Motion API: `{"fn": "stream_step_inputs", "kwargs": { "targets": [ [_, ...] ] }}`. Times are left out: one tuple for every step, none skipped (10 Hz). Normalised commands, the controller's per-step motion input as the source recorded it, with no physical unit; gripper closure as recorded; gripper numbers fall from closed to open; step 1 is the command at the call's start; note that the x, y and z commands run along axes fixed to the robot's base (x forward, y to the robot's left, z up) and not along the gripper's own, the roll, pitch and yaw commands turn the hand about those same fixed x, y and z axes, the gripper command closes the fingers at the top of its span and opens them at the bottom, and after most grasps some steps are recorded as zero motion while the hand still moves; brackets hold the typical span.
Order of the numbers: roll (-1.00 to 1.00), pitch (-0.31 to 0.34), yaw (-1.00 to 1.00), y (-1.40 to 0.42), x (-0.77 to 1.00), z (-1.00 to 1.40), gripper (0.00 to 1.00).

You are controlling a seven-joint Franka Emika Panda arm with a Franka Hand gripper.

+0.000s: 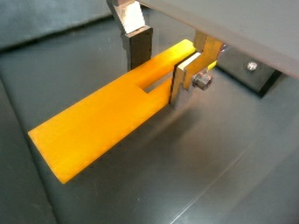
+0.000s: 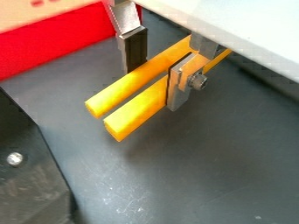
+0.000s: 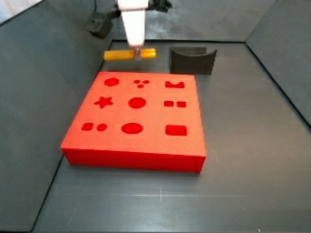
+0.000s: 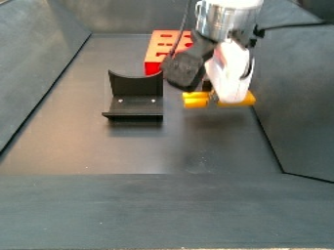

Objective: Pick up the square-circle object. Move up. Place the square-circle object on the fixture. Regrasp the square-circle object. Move to above the board. Insert the square-circle object.
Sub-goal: Move up, then place the square-circle object on the fixture.

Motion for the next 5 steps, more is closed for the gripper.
{"fn": "stream_step_inputs", "kwargs": {
  "targets": [
    [-0.03, 0.067, 0.03, -0.01, 0.00, 0.41, 1.00],
    [-0.04, 0.056, 0.03, -0.01, -0.01, 0.20, 1.00],
    [0.00, 0.000, 0.00, 0.00, 0.00, 1.00, 1.00],
    [0.00, -0.006, 0.00, 0.00, 0.00, 1.00, 1.00],
    [-0.01, 0.013, 0.01, 0.00, -0.01, 1.00, 1.00]
  ]
}}
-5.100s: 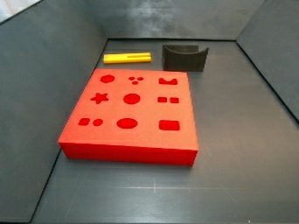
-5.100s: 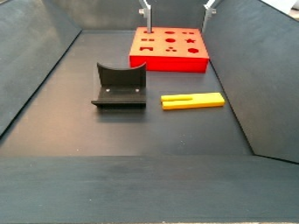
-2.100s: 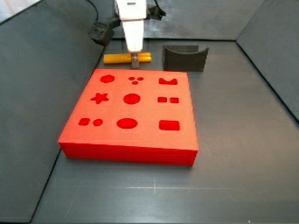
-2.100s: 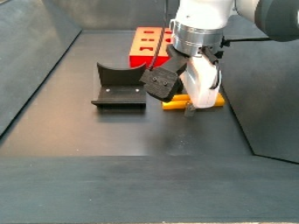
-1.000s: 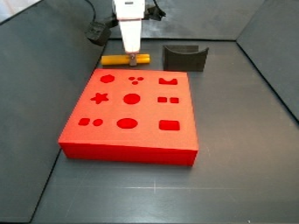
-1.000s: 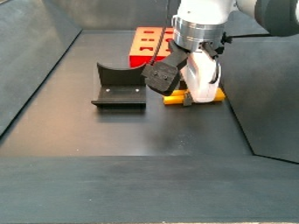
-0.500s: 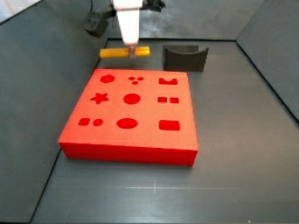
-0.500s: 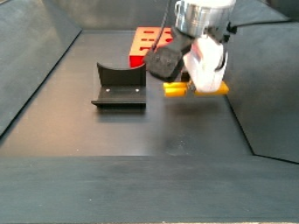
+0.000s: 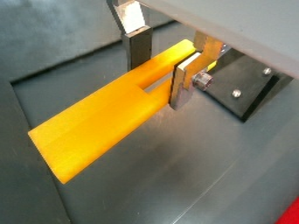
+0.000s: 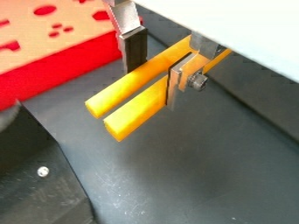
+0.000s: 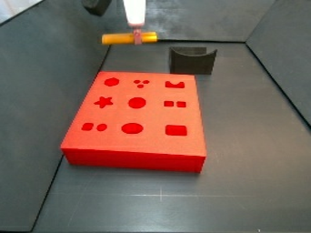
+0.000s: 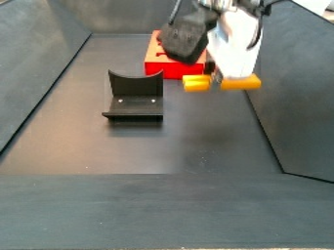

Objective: Pick up the square-circle object. Move up. Place the square-circle object on the fixture. Regrasp the square-circle object. Move to above the board. Insert the square-circle object.
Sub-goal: Place the square-circle object on the fixture.

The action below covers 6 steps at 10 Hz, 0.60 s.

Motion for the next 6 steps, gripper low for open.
{"fn": "stream_step_inputs", "kwargs": {
  "targets": [
    [-0.02, 0.020, 0.01, 0.00, -0.01, 1.00, 1.00],
    [-0.03, 0.027, 0.01, -0.01, -0.01, 1.00, 1.00],
    [-0.04, 0.029, 0.01, -0.01, -0.02, 1.00, 1.00],
    [-0.05, 0.031, 0.02, -0.01, -0.02, 1.00, 1.00],
    [-0.06, 0.038, 0.02, -0.02, -0.02, 0.83, 1.00],
    [-0.06, 0.042, 0.02, -0.02, -0.01, 0.67, 1.00]
  ]
}}
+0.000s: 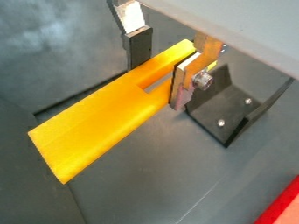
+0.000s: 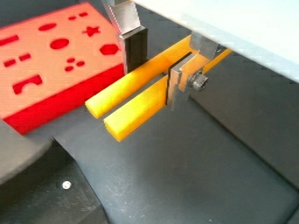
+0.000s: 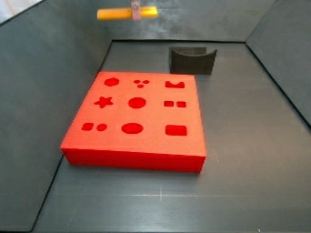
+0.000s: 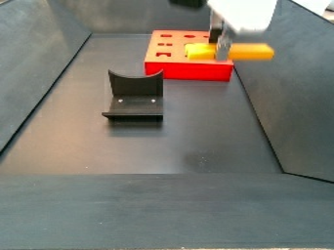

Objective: Pick up the square-circle object. Move up. Place the square-circle object on the fixture. Regrasp the square-circle object. Move to above the board. Insert the square-circle object.
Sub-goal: Place the square-circle object on the fixture.

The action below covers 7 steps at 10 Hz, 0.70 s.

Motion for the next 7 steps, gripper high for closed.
{"fn": "stream_step_inputs", "kwargs": {
  "targets": [
    [-0.07, 0.047, 0.02, -0.02, 0.00, 0.55, 1.00],
    [-0.08, 0.060, 0.02, -0.01, 0.01, 0.33, 1.00],
    [-0.02, 0.011, 1.00, 0.28, 1.00, -0.16, 1.00],
    [-0.02, 0.014, 1.00, 0.28, 1.00, -0.22, 1.00],
    [-0.02, 0.014, 1.00, 0.26, 1.00, -0.21, 1.00],
    [-0.02, 0.016, 1.00, 0.19, 1.00, -0.15, 1.00],
    [-0.02, 0.017, 1.00, 0.17, 1.00, -0.13, 1.00]
  ]
}}
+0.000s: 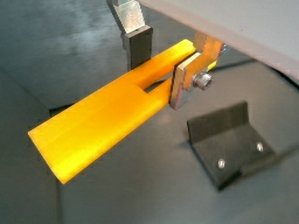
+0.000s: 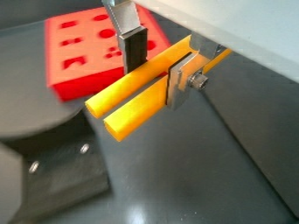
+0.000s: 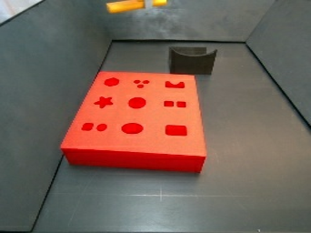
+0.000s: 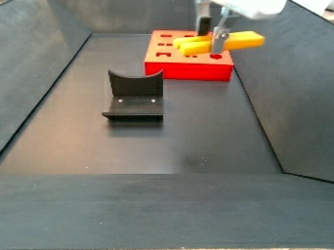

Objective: Pick up the square-circle object. Move up. Place the square-circle object on the fixture. Regrasp the square-circle object. Move to above the board. Insert the square-circle object.
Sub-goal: Place the square-circle object on the fixture.

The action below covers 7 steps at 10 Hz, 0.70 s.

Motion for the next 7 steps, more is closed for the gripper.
{"fn": "stream_step_inputs", "kwargs": {
  "targets": [
    [-0.02, 0.019, 1.00, 0.15, 1.00, -0.13, 1.00],
    [-0.02, 0.022, 1.00, 0.13, 1.00, -0.11, 1.00],
    [-0.02, 0.025, 1.00, 0.11, 1.00, -0.10, 1.00],
    [-0.02, 0.028, 1.00, 0.10, 1.00, -0.10, 1.00],
    [-0.03, 0.034, 1.00, 0.08, 1.00, -0.08, 1.00],
    [-0.03, 0.040, 1.00, 0.06, 0.97, -0.07, 1.00],
    [-0.03, 0.050, 1.00, 0.03, 0.82, -0.04, 1.00]
  ]
}}
